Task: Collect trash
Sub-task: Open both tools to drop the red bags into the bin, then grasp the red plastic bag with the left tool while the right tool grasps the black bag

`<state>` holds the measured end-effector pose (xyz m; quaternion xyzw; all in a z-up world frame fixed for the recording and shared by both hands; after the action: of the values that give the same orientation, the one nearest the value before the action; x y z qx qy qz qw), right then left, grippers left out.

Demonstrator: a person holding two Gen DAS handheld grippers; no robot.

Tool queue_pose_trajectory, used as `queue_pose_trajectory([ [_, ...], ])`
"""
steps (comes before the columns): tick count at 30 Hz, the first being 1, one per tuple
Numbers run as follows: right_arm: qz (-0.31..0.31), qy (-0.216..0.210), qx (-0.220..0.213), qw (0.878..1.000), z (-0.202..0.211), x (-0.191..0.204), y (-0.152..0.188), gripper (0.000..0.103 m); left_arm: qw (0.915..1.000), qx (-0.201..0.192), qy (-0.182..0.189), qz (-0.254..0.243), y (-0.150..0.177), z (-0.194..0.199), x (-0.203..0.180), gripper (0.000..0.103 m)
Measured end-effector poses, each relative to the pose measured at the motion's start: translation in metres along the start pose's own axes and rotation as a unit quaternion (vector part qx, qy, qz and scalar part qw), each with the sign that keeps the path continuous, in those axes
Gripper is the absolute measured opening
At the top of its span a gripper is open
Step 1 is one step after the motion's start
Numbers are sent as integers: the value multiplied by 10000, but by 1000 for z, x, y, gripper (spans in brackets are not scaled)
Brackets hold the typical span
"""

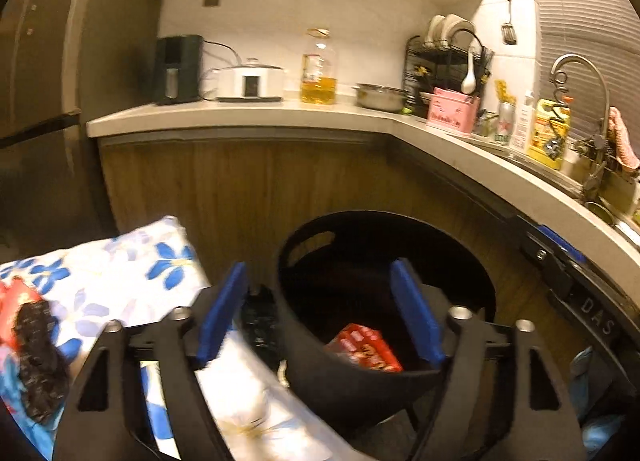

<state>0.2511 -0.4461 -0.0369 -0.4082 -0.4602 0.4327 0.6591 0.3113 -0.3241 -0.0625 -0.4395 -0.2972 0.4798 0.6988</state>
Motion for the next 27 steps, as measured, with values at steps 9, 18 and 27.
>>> queue_pose_trajectory([
  [9,301,-54,-23,9995,29,26,11,81,9957,-162,-867,290,9,43,49,96],
  [18,372,-146,-163,9991,63,54,20,83,9864,-267,-1480,658,28,95,102,97],
  [27,374,-329,-248,9985,90,91,33,83,9793,-253,-1787,920,51,133,143,97],
])
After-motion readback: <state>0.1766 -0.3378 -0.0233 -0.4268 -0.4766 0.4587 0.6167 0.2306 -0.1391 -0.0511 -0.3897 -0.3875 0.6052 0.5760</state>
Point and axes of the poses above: each gripper's, at about its wrist camera, not at the fingertips, and z roughly against the way its jaws point, x to its left, y to its underside, the point moved 9 cm from there along -z, roughly the way its jaws point, and after that the axes turned 9 degrees about -y, right-handed, at the moved point
